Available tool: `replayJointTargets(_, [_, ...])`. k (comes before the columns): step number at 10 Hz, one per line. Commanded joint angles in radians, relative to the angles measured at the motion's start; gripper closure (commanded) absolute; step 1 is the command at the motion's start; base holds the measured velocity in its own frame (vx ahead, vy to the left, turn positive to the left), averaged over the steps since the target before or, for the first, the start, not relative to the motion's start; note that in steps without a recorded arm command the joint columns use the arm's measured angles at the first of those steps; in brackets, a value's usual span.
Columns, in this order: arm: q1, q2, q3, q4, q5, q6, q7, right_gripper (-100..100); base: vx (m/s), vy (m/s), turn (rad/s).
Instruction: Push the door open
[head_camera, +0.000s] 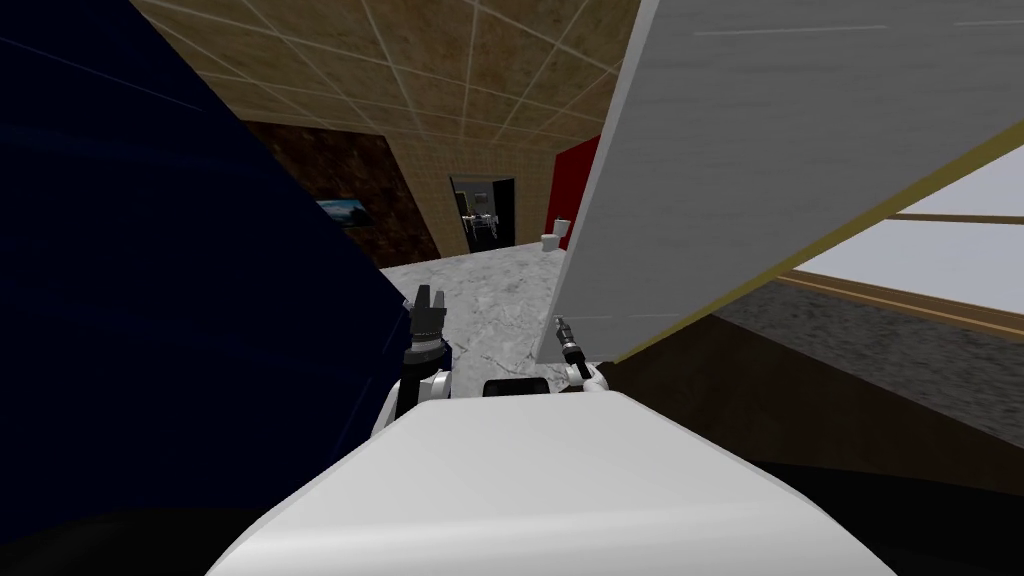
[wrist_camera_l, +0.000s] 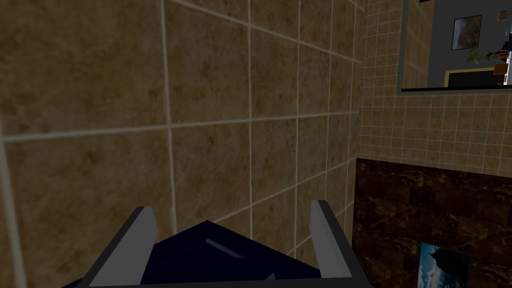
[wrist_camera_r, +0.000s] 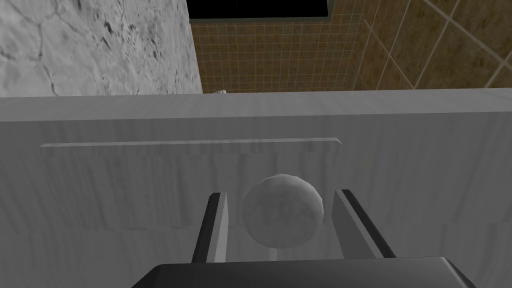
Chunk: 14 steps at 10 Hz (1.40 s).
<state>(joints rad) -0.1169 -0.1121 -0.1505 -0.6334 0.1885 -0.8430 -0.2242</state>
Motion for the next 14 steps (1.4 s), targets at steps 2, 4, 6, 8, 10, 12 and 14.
replayJointTargets(2, [0.000,0.000,0.000,0.000,0.000,0.001,0.000,100,-0.019,0.000,0.004])
replayJointTargets(4, [0.000,0.000,0.000,0.000,0.000,0.001,0.000,100,-0.008,0.001,-0.003])
replayJointTargets(6, [0.001,-0.001,-0.011,0.003,-0.007,0.004,0.006,100,0.063,0.012,-0.018])
replayJointTargets(8, [0.001,-0.002,-0.019,0.003,-0.013,0.005,0.011,100,0.152,0.026,-0.026])
replayJointTargets(10, [0.000,-0.003,-0.033,0.005,-0.023,0.007,0.019,100,0.183,0.046,-0.035])
replayJointTargets(12, [-0.001,-0.004,-0.051,0.007,-0.035,0.010,0.028,100,0.216,0.052,-0.039])
replayJointTargets(14, [-0.002,-0.006,-0.070,0.009,-0.049,0.012,0.039,100,0.180,0.025,-0.040])
